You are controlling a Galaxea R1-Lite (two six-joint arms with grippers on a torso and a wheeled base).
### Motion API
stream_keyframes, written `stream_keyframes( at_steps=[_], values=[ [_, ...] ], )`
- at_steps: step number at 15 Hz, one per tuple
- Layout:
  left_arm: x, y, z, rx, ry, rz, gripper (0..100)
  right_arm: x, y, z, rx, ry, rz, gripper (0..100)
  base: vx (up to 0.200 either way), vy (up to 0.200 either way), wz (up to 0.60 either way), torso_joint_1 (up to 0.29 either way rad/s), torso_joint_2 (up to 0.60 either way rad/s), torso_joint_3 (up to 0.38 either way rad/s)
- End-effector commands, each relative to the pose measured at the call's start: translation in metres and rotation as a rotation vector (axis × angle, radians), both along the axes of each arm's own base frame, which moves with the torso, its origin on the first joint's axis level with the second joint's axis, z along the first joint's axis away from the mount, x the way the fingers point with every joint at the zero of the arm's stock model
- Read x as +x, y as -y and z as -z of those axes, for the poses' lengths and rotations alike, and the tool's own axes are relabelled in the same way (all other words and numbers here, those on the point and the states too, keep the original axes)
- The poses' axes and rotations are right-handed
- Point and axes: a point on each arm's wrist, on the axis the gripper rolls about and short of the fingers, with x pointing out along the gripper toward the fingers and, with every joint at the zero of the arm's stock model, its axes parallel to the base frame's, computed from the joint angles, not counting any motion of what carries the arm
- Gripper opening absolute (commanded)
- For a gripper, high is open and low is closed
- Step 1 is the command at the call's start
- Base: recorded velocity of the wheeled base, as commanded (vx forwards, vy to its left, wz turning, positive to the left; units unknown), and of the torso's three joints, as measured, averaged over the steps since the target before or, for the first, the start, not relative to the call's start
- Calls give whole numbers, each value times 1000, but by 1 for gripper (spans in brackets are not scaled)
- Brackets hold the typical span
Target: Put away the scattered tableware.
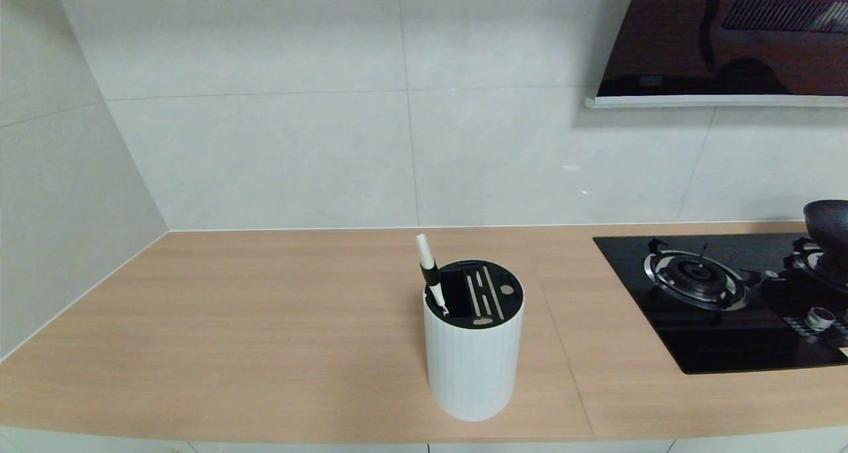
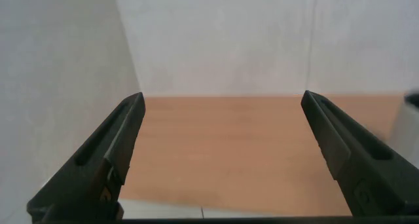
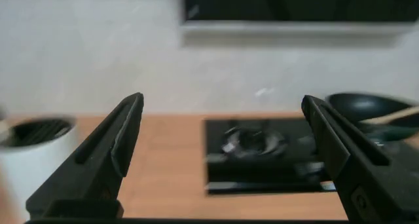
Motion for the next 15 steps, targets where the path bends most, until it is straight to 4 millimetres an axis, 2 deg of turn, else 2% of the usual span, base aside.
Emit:
stream_keyframes(
  at_steps=[1,2,4,5,7,11,12,15],
  values=[
    [-10,4,8,-1,48,-80,100,-14,-6,20,-17,53,40,100,0,0,0,0,0,0],
    [-14,5,20,17,41,-77,100,-9,-6,28,-11,23,36,100,0,0,0,0,0,0],
    [-6,6,34,25,-19,-74,100,3,-6,46,16,-44,12,100,0,0,0,0,0,0],
    [3,6,49,17,-49,-73,100,17,-8,74,24,-149,-55,100,0,0,0,0,0,0],
    [17,6,77,28,-103,-67,100,31,-8,105,22,-246,-75,100,0,0,0,0,0,0],
    [22,7,96,30,-223,-12,100,33,-9,114,16,-288,-107,100,0,0,0,0,0,0],
    [22,8,95,34,-213,11,100,33,-10,119,15,-343,-142,100,0,0,0,0,0,0],
    [22,10,97,10,-228,133,100,33,-10,117,11,-325,-158,100,0,0,0,0,0,0]
  ],
)
